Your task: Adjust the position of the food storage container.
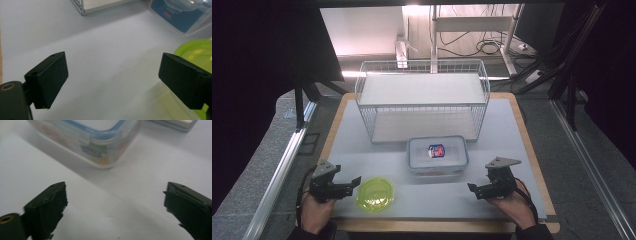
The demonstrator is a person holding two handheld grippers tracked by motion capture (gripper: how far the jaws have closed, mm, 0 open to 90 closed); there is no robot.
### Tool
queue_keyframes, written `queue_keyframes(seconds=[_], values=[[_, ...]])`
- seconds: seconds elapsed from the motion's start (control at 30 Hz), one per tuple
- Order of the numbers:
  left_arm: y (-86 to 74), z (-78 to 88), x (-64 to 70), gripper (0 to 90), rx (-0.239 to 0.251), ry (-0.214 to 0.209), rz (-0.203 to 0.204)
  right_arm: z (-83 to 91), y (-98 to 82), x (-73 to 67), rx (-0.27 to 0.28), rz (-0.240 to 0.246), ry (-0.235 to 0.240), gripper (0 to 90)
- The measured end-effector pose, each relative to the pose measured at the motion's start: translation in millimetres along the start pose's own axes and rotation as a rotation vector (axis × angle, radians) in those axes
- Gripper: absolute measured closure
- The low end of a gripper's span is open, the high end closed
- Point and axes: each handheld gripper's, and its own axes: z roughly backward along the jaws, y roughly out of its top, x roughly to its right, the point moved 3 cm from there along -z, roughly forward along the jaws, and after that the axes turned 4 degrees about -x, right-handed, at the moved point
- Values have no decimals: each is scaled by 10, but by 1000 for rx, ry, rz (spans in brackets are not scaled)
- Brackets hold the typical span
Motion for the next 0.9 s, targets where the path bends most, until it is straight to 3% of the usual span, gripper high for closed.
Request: queue_keyframes(seconds=[0.13, 0.27, 0.33, 0.47, 0.63, 0.9], values=[[-21, 3, -36, 71, 28, 39, -7, 35, 12, 11, 36, 8, 2, 216], [-21, 13, -40, 70, 60, 44, -25, 58, 27, -7, 48, 26, -16, 279], [-16, 16, -27, 70, 66, 47, -37, 52, 30, 1, 42, 15, 2, 282], [-20, 14, -35, 76, 53, 30, -12, 30, 25, 17, 33, -1, 30, 313], [-15, 30, -39, 85, 53, 20, 18, 48, 40, -5, 40, 36, 60, 414], [-18, 27, -39, 60, 51, 21, 21, 109, 54, -34, 32, 71, 84, 669]])
